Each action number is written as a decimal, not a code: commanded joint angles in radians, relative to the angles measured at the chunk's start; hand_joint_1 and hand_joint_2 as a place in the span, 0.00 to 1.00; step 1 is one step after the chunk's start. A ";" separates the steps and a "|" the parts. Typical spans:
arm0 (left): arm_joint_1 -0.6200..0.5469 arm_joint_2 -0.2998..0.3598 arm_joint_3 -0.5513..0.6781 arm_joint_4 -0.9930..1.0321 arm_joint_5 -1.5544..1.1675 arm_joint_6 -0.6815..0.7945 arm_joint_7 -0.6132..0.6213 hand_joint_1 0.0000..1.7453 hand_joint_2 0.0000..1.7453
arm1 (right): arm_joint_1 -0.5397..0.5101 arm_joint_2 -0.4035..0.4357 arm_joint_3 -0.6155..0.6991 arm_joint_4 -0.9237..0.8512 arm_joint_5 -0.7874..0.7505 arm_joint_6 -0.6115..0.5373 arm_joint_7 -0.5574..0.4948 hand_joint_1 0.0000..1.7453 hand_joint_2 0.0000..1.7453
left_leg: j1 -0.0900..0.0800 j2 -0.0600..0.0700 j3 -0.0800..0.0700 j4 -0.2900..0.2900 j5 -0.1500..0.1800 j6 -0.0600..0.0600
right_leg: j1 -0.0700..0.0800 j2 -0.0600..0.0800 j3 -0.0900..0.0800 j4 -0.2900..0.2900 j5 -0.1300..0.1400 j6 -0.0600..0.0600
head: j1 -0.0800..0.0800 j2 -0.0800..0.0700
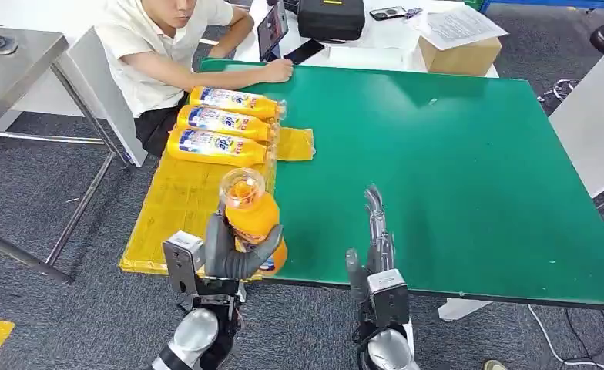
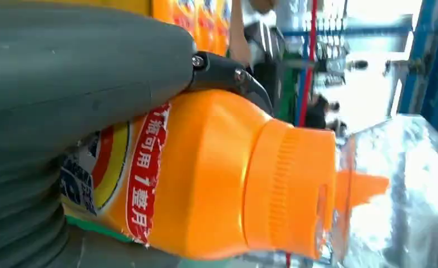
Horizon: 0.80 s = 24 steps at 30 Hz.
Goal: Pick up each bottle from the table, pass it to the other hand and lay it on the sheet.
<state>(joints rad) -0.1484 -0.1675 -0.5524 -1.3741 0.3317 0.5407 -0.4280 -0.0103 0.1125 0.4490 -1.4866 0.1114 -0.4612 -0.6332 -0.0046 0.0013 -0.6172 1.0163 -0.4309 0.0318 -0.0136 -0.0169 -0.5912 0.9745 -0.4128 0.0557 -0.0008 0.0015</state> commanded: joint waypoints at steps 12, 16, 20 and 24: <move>-0.289 0.117 0.211 0.406 -0.923 0.157 0.196 1.00 1.00 | -0.006 0.062 -0.156 -0.052 -0.034 -0.031 -0.065 0.00 0.00 | 0.001 -0.001 0.006 -0.001 0.000 -0.004 | 0.001 0.000 0.006 0.000 -0.002 -0.003 | 0.000 0.000; -0.418 0.118 0.143 0.655 -1.300 0.102 0.359 1.00 1.00 | -0.032 0.071 -0.149 -0.031 -0.032 0.000 -0.065 0.00 0.00 | 0.001 -0.001 0.007 -0.002 0.001 -0.004 | 0.001 0.001 0.007 0.000 -0.001 -0.003 | 0.000 0.000; -0.533 0.064 0.105 0.846 -1.386 -0.067 0.386 1.00 1.00 | -0.030 0.072 -0.168 -0.056 -0.024 0.018 -0.065 0.00 0.00 | 0.001 -0.002 0.003 0.000 0.002 -0.003 | 0.001 -0.001 0.003 0.001 0.000 -0.002 | 0.000 0.000; -0.578 0.051 0.063 0.902 -1.443 -0.155 0.416 1.00 1.00 | -0.025 0.068 -0.188 -0.070 -0.017 0.017 -0.065 0.00 0.00 | 0.001 -0.004 0.004 0.000 0.002 -0.003 | 0.001 -0.002 0.004 0.001 -0.001 -0.002 | 0.000 0.000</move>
<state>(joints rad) -0.5269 -0.0858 -0.3838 -0.8150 -1.0213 0.5160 -0.0595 -0.0079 0.1858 0.3185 -1.5499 0.0828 -0.4501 -0.6981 -0.0046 0.0008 -0.6170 1.0165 -0.4276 0.0304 -0.0137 -0.0169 -0.5915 0.9756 -0.4119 0.0556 -0.0004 0.0015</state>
